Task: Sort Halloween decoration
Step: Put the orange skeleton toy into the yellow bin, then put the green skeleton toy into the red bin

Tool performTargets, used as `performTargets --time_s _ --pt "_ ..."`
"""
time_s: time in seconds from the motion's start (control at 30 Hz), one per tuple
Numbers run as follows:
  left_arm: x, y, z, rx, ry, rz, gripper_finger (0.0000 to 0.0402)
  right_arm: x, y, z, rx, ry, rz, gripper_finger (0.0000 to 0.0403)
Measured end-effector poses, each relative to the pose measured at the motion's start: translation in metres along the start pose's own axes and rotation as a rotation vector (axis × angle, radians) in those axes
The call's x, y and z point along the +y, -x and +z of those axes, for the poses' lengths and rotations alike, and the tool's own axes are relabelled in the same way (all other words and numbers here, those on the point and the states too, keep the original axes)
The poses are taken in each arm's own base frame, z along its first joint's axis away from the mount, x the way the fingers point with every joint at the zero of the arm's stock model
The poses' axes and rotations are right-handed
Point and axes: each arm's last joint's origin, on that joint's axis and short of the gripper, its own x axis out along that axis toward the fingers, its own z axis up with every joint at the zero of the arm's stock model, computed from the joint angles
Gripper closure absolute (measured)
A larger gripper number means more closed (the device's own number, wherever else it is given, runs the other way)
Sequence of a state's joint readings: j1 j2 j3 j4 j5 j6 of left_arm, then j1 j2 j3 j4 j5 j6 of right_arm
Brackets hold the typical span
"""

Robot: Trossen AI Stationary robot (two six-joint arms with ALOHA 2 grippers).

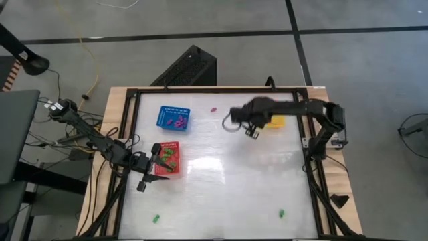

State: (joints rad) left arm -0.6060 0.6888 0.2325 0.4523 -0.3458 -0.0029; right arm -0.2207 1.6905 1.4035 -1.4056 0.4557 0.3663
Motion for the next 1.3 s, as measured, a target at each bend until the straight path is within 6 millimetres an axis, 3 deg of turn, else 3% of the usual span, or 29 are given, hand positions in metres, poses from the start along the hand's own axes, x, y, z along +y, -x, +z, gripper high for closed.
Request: performTargets --time_s 0.2,0.47,0.93,1.13,1.3 --pt "0.0 0.0 -0.003 0.029 -0.016 0.0 0.0242 -0.044 -0.029 0.013 0.072 -0.075 0.09 0.0325" --pt "0.0 0.0 -0.005 0.053 -0.015 0.0 0.0242 -0.066 -0.042 0.023 0.027 -0.187 0.131 0.0317" --pt "0.0 0.0 -0.005 0.049 -0.023 0.0 0.0242 -0.086 -0.053 0.023 0.062 -0.29 0.208 0.0201" --pt "0.0 0.0 -0.005 0.048 -0.023 0.0 0.0242 -0.069 -0.045 0.024 0.059 -0.255 0.329 0.0187" --pt "0.0 0.0 -0.006 0.054 -0.02 -0.005 0.0242 -0.016 -0.018 0.026 -0.032 -0.153 0.441 0.0195"
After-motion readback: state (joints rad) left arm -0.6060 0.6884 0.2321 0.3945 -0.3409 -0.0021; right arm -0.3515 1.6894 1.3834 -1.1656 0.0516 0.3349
